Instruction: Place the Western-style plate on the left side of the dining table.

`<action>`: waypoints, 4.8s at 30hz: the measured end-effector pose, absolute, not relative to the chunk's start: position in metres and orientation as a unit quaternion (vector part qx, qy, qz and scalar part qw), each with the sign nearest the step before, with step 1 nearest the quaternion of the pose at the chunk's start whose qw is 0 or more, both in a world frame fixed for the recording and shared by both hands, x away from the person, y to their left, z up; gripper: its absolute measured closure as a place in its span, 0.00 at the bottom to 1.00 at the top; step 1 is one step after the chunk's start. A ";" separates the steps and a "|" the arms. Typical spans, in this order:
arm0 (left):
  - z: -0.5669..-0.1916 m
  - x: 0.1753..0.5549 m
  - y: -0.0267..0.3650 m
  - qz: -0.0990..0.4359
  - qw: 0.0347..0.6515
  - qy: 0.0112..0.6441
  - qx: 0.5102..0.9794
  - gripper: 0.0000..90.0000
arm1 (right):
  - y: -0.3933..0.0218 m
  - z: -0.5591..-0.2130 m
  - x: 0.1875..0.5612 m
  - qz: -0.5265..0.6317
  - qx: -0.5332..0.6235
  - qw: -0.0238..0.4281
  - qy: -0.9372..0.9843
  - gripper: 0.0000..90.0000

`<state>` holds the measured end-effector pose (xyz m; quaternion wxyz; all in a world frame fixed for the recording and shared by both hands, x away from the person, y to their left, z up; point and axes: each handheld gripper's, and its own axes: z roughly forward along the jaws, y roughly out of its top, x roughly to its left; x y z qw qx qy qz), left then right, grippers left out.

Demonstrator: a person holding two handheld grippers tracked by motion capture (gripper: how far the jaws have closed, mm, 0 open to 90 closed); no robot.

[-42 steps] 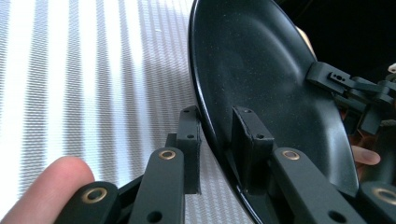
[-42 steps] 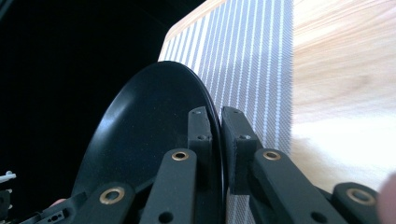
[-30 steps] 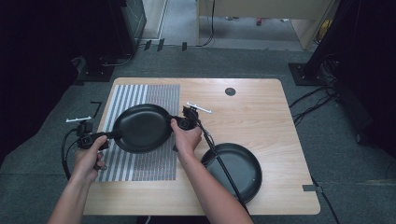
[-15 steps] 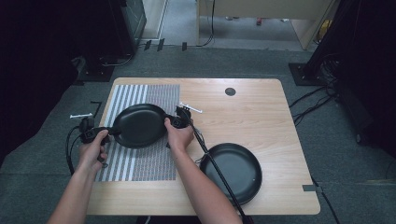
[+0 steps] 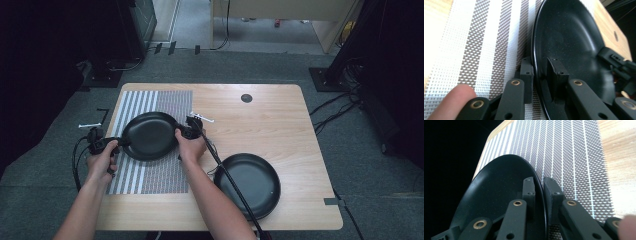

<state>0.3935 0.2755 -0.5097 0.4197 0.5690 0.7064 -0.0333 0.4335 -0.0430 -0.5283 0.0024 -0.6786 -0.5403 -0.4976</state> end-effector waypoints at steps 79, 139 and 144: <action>-0.500 0.213 0.209 0.265 0.347 0.597 0.673 0.10 | -0.329 -0.463 0.250 -0.473 -0.561 -0.212 -0.646 0.27; -0.518 0.218 0.225 0.263 0.298 0.606 0.689 0.09 | -0.429 -0.525 0.182 -0.300 -0.640 -0.272 -0.653 0.22; -0.518 0.218 0.225 0.263 0.298 0.606 0.689 0.09 | -0.429 -0.525 0.182 -0.300 -0.640 -0.272 -0.653 0.22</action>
